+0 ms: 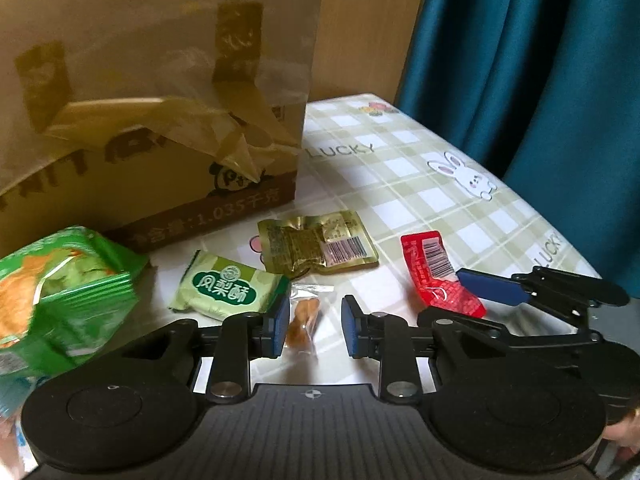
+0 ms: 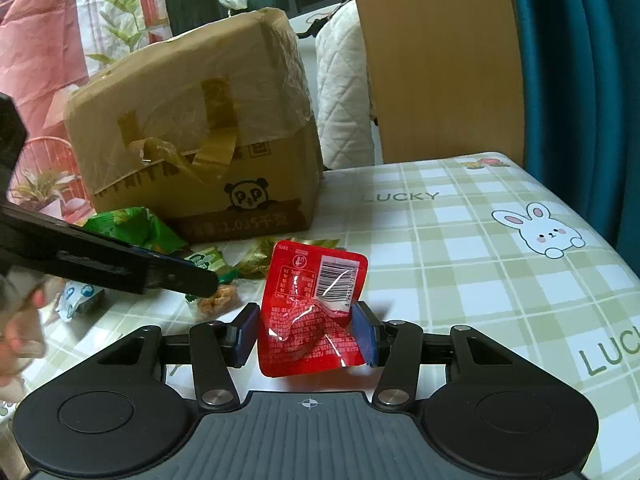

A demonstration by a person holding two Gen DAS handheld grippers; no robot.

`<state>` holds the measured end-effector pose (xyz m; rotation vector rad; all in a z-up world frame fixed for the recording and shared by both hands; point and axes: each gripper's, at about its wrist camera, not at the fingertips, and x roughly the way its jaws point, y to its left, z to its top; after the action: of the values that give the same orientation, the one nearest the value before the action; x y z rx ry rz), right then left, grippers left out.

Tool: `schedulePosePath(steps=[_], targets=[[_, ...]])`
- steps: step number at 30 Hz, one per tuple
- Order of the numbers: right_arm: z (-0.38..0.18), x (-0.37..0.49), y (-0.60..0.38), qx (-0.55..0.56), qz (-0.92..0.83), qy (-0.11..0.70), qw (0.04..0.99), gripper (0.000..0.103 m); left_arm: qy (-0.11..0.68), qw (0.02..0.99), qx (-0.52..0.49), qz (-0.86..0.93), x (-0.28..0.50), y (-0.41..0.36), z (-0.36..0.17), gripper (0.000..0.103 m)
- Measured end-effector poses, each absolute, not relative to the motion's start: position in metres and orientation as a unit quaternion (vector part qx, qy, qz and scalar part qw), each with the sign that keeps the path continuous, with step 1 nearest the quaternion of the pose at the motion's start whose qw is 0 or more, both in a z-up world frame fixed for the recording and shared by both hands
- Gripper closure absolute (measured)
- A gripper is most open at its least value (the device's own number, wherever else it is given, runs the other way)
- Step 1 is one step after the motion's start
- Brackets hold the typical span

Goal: Organize snacks
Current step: 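Grasp the clear brown-snack packet with the left tool while the right tool holds the red packet, then carry both packets over the box and open both tools to drop them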

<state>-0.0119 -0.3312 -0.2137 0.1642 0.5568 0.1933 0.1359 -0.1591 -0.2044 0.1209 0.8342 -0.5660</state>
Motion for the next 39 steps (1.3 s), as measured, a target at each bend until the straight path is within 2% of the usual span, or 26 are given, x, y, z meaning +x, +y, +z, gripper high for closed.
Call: schedulePosePath(steps=[9, 10, 11, 16, 30, 39], targets=[[-0.215, -0.009, -0.331, 0.087, 0.102, 0.281, 0.950, 0.056, 0.415, 0.868, 0.082, -0.262, 0.149, -0.170, -0.224, 0.074], [-0.215, -0.009, -0.332, 0.087, 0.103, 0.281, 0.950, 0.056, 0.410, 0.869, 0.087, -0.261, 0.148, -0.171, -0.225, 0.077], [-0.215, -0.009, -0.331, 0.088, 0.103, 0.282, 0.950, 0.056, 0.408, 0.871, 0.096, -0.256, 0.146, -0.172, -0.224, 0.085], [-0.216, -0.008, -0.330, 0.087, 0.103, 0.283, 0.950, 0.056, 0.399, 0.877, 0.097, -0.250, 0.132, -0.169, -0.221, 0.085], [-0.214, -0.011, -0.319, 0.053, 0.104, 0.281, 0.953, 0.056, 0.380, 0.896, 0.019, -0.229, 0.097, -0.120, -0.194, 0.085], [-0.197, -0.023, -0.309, 0.039, 0.092, 0.275, 0.956, 0.056, 0.334, 0.916, 0.000, -0.224, 0.077, -0.094, -0.158, 0.085]])
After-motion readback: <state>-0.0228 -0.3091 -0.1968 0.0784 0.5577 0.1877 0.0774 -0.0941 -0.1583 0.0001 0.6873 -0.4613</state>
